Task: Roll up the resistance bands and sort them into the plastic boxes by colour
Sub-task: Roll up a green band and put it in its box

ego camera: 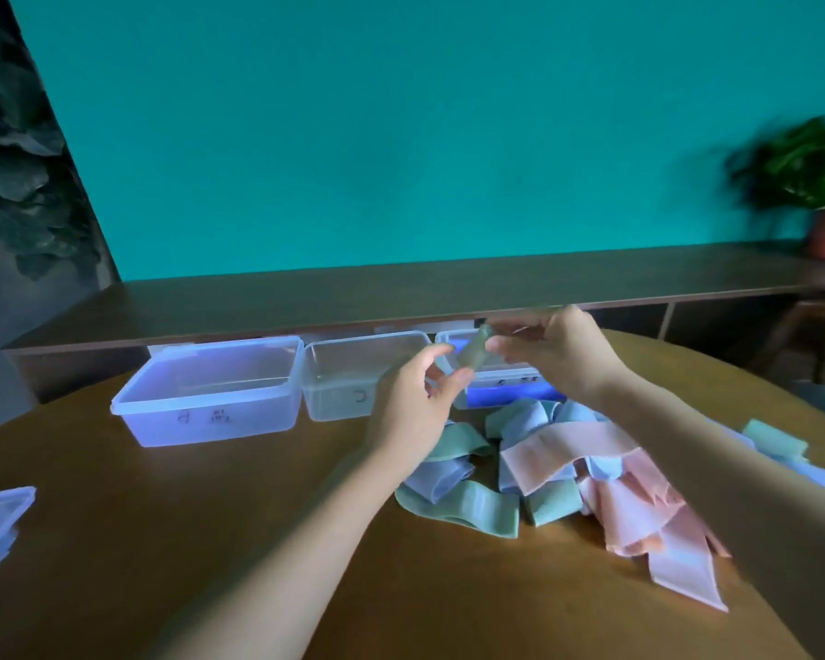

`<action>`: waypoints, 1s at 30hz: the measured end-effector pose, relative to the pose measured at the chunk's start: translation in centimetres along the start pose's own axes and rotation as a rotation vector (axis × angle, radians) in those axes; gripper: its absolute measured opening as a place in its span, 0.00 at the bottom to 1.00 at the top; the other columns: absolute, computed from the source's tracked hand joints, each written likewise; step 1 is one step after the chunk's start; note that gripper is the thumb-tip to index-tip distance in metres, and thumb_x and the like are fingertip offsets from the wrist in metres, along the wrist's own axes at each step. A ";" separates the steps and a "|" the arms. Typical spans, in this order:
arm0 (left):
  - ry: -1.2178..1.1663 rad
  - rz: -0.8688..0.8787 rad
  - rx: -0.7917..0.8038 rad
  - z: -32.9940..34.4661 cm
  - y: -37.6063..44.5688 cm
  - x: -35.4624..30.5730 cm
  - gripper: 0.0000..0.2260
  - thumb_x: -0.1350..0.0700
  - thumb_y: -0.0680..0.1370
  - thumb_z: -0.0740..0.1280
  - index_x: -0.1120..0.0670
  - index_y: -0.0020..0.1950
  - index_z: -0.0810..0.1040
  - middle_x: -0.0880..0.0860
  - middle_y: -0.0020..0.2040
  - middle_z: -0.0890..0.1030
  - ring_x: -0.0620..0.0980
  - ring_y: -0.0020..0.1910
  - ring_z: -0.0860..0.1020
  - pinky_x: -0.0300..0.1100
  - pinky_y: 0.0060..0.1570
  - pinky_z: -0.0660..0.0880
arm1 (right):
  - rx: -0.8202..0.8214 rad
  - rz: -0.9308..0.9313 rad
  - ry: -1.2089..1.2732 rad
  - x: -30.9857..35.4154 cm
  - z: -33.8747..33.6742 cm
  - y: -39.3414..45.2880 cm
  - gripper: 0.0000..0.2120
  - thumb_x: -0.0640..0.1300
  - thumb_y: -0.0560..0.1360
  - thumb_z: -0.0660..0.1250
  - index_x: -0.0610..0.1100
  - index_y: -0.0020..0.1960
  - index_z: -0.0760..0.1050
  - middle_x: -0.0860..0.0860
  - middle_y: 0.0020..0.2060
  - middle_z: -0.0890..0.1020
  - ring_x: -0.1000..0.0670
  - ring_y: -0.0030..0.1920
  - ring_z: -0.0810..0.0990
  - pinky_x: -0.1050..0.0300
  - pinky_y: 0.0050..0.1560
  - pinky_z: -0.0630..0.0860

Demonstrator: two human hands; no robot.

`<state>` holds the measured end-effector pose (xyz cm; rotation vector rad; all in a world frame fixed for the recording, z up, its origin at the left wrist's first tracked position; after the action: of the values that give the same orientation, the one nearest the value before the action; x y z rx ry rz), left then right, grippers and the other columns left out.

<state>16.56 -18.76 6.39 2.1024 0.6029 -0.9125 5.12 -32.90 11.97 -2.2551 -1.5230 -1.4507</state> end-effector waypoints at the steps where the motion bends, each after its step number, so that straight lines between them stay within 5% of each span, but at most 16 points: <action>1: 0.019 -0.010 -0.013 0.6 0.7 0.5 0.14 0.44 0.77 0.71 0.42 0.62 0.79 0.45 0.38 0.79 0.41 0.37 0.76 0.32 0.37 0.70 | -0.016 0.015 -0.037 -1.0 -0.4 1.1 0.08 0.44 0.73 0.77 0.46 0.52 0.87 0.51 0.39 0.88 0.60 0.39 0.83 0.58 0.51 0.78; 5: 0.105 -0.058 -0.004 2.8 3.1 2.6 0.14 0.44 0.78 0.70 0.42 0.64 0.79 0.45 0.32 0.76 0.43 0.36 0.75 0.43 0.43 0.74 | -0.006 0.092 -0.190 -5.3 -0.1 5.6 0.09 0.46 0.74 0.76 0.49 0.55 0.86 0.49 0.41 0.87 0.52 0.43 0.83 0.58 0.48 0.75; 9: 0.171 -0.115 0.052 4.8 4.3 4.8 0.15 0.42 0.79 0.68 0.41 0.64 0.78 0.47 0.40 0.79 0.49 0.46 0.76 0.43 0.43 0.69 | 0.102 0.092 -0.275 -8.9 2.3 8.9 0.04 0.48 0.73 0.75 0.57 0.41 0.86 0.52 0.37 0.86 0.46 0.38 0.81 0.55 0.44 0.77; 12: 0.187 -0.102 0.073 5.7 4.7 5.6 0.12 0.42 0.79 0.68 0.41 0.61 0.81 0.49 0.45 0.82 0.49 0.49 0.78 0.44 0.46 0.75 | 0.127 0.110 -0.276 -10.6 3.9 10.4 0.02 0.47 0.73 0.77 0.53 0.44 0.87 0.53 0.40 0.87 0.48 0.40 0.83 0.58 0.39 0.76; 17: 0.185 -0.061 0.074 6.2 5.0 6.2 0.12 0.45 0.79 0.69 0.43 0.61 0.81 0.50 0.47 0.83 0.50 0.46 0.80 0.45 0.47 0.79 | 0.179 0.139 -0.289 -11.8 6.4 12.1 0.13 0.47 0.70 0.80 0.45 0.52 0.86 0.51 0.42 0.86 0.54 0.38 0.82 0.71 0.35 0.73; 22: 0.161 -0.035 0.072 6.6 5.0 7.1 0.12 0.46 0.79 0.70 0.43 0.62 0.81 0.49 0.45 0.84 0.53 0.46 0.81 0.49 0.46 0.80 | 0.218 0.139 -0.309 -12.0 8.7 12.3 0.16 0.47 0.69 0.80 0.39 0.52 0.85 0.43 0.48 0.86 0.42 0.50 0.83 0.50 0.51 0.81; 27: 0.140 -0.022 0.080 6.9 5.0 7.3 0.10 0.47 0.80 0.68 0.43 0.61 0.80 0.47 0.43 0.84 0.53 0.46 0.81 0.51 0.46 0.80 | 0.215 0.107 -0.301 -11.6 9.5 12.7 0.17 0.45 0.69 0.81 0.40 0.54 0.84 0.47 0.48 0.84 0.49 0.45 0.80 0.65 0.41 0.73; 30: 0.123 -0.031 0.085 7.1 5.1 7.5 0.09 0.47 0.80 0.68 0.42 0.60 0.80 0.47 0.42 0.83 0.53 0.46 0.81 0.50 0.47 0.80 | 0.208 0.094 -0.289 -11.3 10.0 13.0 0.16 0.43 0.69 0.81 0.39 0.53 0.84 0.47 0.48 0.84 0.48 0.47 0.81 0.63 0.44 0.76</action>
<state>21.78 -26.49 -0.33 2.2440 0.6713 -0.8434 20.66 -42.29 3.79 -2.4480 -1.5296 -0.9251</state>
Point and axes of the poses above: each hand's wrist, its own y-axis towards the middle knuckle, its own z-axis out of the palm, x = y × z, the point moved 10 cm from there along y, towards the middle knuckle
